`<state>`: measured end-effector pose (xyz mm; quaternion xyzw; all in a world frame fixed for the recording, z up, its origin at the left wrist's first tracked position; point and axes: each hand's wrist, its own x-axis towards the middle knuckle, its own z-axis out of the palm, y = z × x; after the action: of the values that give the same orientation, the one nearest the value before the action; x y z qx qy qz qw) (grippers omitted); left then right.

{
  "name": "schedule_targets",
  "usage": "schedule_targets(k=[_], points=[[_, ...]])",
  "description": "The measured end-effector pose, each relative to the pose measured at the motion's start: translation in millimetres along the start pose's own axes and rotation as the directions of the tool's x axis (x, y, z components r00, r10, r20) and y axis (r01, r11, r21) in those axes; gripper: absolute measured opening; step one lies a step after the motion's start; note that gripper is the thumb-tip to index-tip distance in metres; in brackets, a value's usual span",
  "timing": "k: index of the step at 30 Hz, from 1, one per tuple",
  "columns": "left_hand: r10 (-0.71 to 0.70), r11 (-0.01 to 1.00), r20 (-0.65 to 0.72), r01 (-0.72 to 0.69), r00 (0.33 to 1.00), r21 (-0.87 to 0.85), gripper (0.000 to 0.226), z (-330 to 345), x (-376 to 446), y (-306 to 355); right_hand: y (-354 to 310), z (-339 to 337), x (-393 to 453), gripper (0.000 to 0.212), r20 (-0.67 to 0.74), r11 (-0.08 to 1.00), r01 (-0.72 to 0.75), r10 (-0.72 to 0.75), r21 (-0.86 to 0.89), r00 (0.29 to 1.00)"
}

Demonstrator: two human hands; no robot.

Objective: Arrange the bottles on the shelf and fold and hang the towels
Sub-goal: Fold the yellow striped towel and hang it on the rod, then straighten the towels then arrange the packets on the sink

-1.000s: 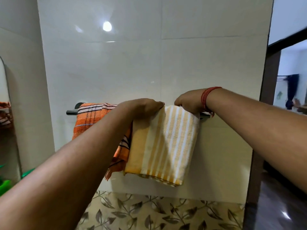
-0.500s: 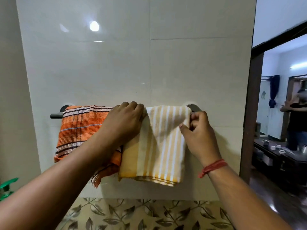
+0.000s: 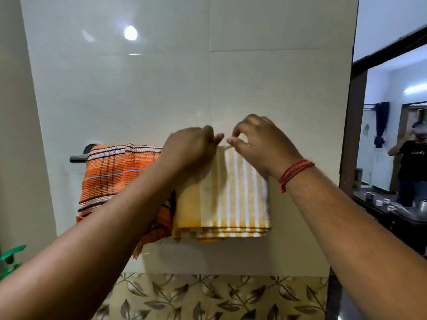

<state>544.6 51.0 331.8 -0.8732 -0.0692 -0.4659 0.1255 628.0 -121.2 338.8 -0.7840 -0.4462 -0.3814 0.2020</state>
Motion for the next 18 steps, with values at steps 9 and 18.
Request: schedule_targets(k=[9, 18], points=[[0.008, 0.998, -0.036, -0.006, 0.999, 0.059, 0.046, 20.3, -17.6, 3.0, 18.8, 18.0, 1.7, 0.059, 0.268, 0.983, 0.119, -0.078, -0.141, 0.960], [-0.058, 0.998, -0.029, 0.058, 0.998, -0.001, 0.049, 9.8, -51.0, 9.2, -28.5, 35.2, -30.9, 0.052, -0.151, 0.987, 0.159, -0.155, 0.013, 0.976]])
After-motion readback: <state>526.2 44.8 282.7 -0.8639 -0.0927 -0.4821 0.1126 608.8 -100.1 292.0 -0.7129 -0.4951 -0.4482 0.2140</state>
